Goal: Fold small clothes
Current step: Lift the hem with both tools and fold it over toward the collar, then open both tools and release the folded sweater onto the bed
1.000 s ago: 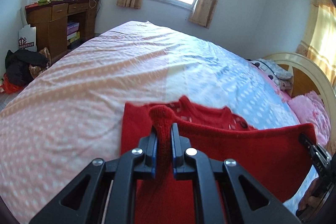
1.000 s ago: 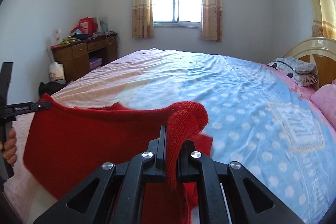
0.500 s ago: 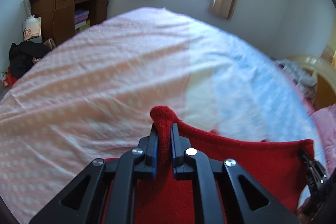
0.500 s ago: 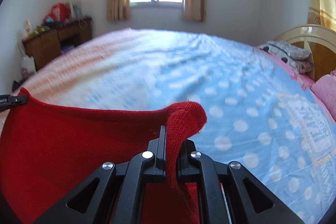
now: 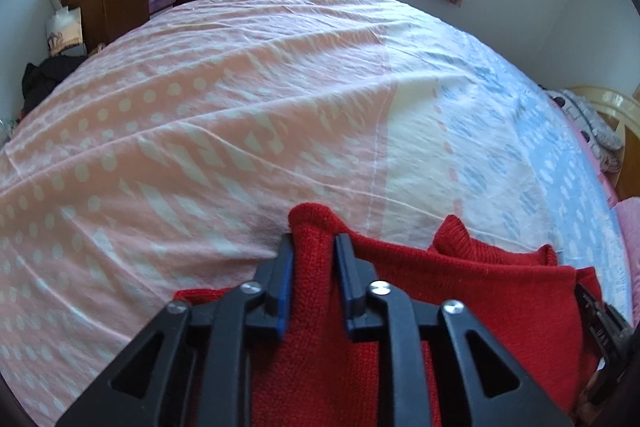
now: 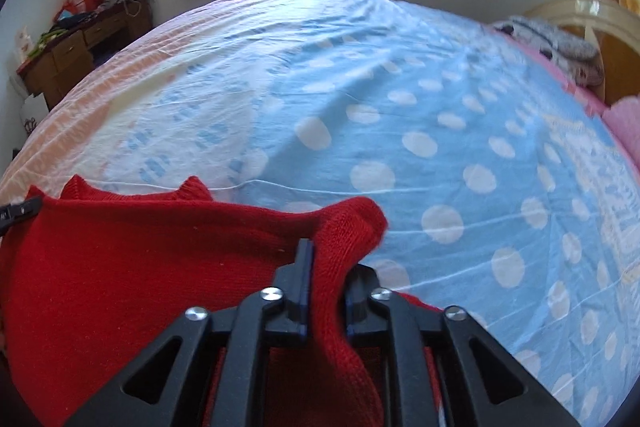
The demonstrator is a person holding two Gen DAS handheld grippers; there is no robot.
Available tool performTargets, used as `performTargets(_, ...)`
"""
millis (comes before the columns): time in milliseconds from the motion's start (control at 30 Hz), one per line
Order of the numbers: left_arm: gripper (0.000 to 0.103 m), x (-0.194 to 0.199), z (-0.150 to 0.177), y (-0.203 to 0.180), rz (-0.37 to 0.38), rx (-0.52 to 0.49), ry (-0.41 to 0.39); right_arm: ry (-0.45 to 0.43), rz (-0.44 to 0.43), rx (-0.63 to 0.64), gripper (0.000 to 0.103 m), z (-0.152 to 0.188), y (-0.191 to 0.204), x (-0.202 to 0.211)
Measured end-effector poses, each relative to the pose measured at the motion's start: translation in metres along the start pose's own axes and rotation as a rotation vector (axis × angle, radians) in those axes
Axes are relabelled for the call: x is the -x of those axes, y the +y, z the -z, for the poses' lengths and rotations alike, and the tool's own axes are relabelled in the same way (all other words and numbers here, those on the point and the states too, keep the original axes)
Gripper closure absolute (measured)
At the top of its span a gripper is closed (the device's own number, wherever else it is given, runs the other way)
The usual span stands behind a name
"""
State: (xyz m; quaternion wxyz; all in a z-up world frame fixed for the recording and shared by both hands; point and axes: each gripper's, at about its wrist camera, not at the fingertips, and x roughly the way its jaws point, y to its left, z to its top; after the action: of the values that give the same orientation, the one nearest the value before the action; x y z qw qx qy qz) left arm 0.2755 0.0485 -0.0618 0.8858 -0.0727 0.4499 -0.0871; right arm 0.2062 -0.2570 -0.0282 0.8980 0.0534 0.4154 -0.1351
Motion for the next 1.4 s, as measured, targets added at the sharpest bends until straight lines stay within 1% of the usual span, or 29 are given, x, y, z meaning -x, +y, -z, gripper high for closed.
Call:
performTargets(33, 0.070, 0.001, 0.000, -0.001, -0.007, -0.003, -0.002, -0.018, -0.016, -0.020, 0.087, 0.001, -0.004, 0.004)
performTargets(67, 0.059, 0.003, 0.000, 0.000, -0.010, 0.002, -0.005, -0.074, -0.054, -0.058, 0.087, 0.003, -0.012, 0.017)
performTargets(100, 0.052, 0.004, -0.001, 0.001, -0.012, 0.006, -0.007, -0.145, -0.067, -0.103, 0.087, 0.006, -0.021, 0.033)
performTargets(133, 0.038, 0.011, 0.000, 0.004, -0.042, 0.014, -0.012, -0.199, -0.050, -0.137, 0.087, 0.010, -0.027, 0.046)
performTargets(167, 0.033, 0.018, 0.001, 0.007, -0.070, 0.019, -0.021, -0.289, 0.004, -0.189, 0.087, 0.018, -0.037, 0.072)
performTargets(200, 0.033, 0.029, 0.003, 0.010, -0.091, 0.016, -0.047, -0.334, 0.028, -0.203, 0.087, 0.024, -0.041, 0.090)
performTargets(233, 0.029, 0.043, 0.008, 0.013, -0.104, 0.007, -0.081, -0.351, 0.031, -0.195, 0.087, 0.029, -0.041, 0.102)
performTargets(267, 0.022, 0.055, 0.013, 0.015, -0.118, -0.002, -0.105, -0.336, 0.012, -0.155, 0.087, 0.036, -0.036, 0.114)
performTargets(300, 0.019, 0.069, 0.020, 0.016, -0.133, -0.007, -0.123, -0.315, -0.004, -0.129, 0.087, 0.041, -0.031, 0.119)
performTargets(333, 0.016, 0.078, 0.026, 0.017, -0.133, -0.005, -0.133, -0.293, -0.024, -0.105, 0.087, 0.048, -0.026, 0.122)
performTargets(400, 0.015, 0.096, 0.047, 0.016, -0.096, -0.007, -0.145, -0.242, -0.070, -0.056, 0.087, 0.068, -0.010, 0.126)
performTargets(467, 0.015, 0.102, 0.065, 0.011, -0.084, -0.033, -0.132, -0.227, -0.068, -0.008, 0.087, 0.088, 0.008, 0.130)
performTargets(533, 0.015, 0.109, 0.091, 0.005, -0.094, -0.071, -0.121, -0.228, -0.055, 0.017, 0.087, 0.104, 0.018, 0.131)
performTargets(633, 0.014, 0.117, 0.119, 0.000, -0.114, -0.097, -0.132, -0.169, -0.079, -0.020, 0.087, 0.123, 0.017, 0.121)
performTargets(667, 0.012, 0.117, 0.126, -0.001, -0.121, -0.095, -0.132, -0.138, -0.076, -0.040, 0.087, 0.132, 0.014, 0.115)
performTargets(767, 0.004, 0.110, 0.143, 0.003, -0.137, -0.083, -0.110, -0.136, -0.118, -0.081, 0.086, 0.136, 0.004, 0.113)
performTargets(800, 0.002, 0.106, 0.148, 0.006, -0.145, -0.066, -0.117, -0.128, -0.133, -0.096, 0.086, 0.136, 0.002, 0.111)
performTargets(867, 0.000, 0.108, 0.148, 0.011, -0.138, -0.031, -0.126, -0.136, -0.155, -0.110, 0.086, 0.139, -0.001, 0.110)
performTargets(933, 0.000, 0.104, 0.145, 0.019, -0.106, -0.002, -0.111, -0.143, -0.162, -0.112, 0.086, 0.140, -0.001, 0.110)
performTargets(1033, 0.000, 0.104, 0.149, 0.017, -0.107, -0.014, -0.138, -0.153, -0.155, -0.107, 0.086, 0.140, 0.001, 0.110)
performTargets(1133, 0.000, 0.106, 0.154, 0.015, -0.107, -0.018, -0.156, -0.149, -0.113, -0.081, 0.086, 0.138, 0.008, 0.112)
performTargets(1200, 0.000, 0.107, 0.155, 0.015, -0.102, -0.014, -0.156, -0.155, -0.062, -0.066, 0.086, 0.138, 0.015, 0.121)
performTargets(1233, 0.000, 0.108, 0.156, 0.015, -0.102, -0.014, -0.158, -0.170, -0.071, -0.071, 0.086, 0.139, 0.016, 0.127)
performTargets(1267, 0.000, 0.108, 0.157, 0.015, -0.103, -0.015, -0.160, -0.197, -0.114, -0.076, 0.086, 0.144, 0.022, 0.138)
performTargets(1300, 0.000, 0.108, 0.157, 0.015, -0.103, -0.016, -0.162, -0.206, -0.132, -0.068, 0.086, 0.147, 0.028, 0.143)
performTargets(1400, 0.000, 0.108, 0.158, 0.015, -0.104, -0.017, -0.163, -0.216, -0.173, 0.000, 0.086, 0.156, 0.054, 0.153)
